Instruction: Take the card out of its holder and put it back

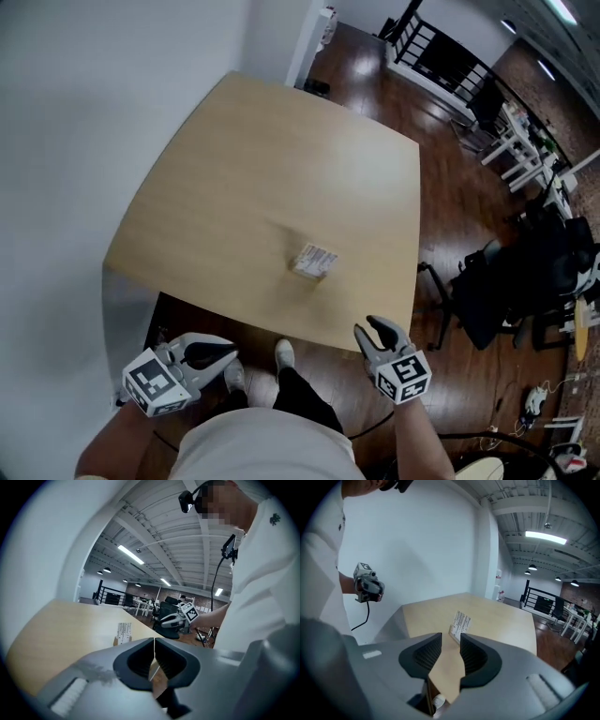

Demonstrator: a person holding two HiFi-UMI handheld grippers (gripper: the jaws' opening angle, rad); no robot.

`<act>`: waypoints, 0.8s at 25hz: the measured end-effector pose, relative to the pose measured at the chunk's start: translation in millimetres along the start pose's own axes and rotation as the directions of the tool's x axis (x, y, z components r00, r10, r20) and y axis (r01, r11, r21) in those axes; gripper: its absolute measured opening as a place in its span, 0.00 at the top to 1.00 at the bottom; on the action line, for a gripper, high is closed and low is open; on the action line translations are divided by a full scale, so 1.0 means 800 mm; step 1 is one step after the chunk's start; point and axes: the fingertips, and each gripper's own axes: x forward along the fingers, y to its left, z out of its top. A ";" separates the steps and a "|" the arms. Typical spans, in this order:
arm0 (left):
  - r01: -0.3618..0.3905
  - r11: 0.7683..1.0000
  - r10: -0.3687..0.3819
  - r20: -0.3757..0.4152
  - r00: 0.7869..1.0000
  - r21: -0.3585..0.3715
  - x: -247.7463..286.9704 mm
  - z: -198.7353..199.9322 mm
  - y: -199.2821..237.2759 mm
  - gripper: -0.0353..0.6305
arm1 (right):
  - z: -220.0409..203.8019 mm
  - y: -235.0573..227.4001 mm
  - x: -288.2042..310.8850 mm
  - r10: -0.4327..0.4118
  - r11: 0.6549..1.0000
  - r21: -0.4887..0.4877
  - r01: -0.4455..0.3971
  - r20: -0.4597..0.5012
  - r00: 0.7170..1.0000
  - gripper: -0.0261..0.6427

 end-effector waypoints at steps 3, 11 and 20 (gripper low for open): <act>0.036 0.999 -0.036 0.015 0.999 -0.005 0.016 0.001 -0.001 0.94 | -0.026 0.029 -0.048 -0.032 0.999 0.032 0.032 -0.010 0.999 0.77; 0.039 0.993 -0.040 0.009 0.999 0.113 0.041 0.002 -0.067 0.94 | -0.069 0.082 -0.155 -0.074 0.995 0.075 0.070 0.053 0.996 0.77; 0.065 0.982 -0.065 -0.007 0.998 0.177 0.054 -0.009 -0.240 0.94 | -0.128 0.115 -0.293 -0.082 0.987 0.151 0.060 0.144 0.986 0.77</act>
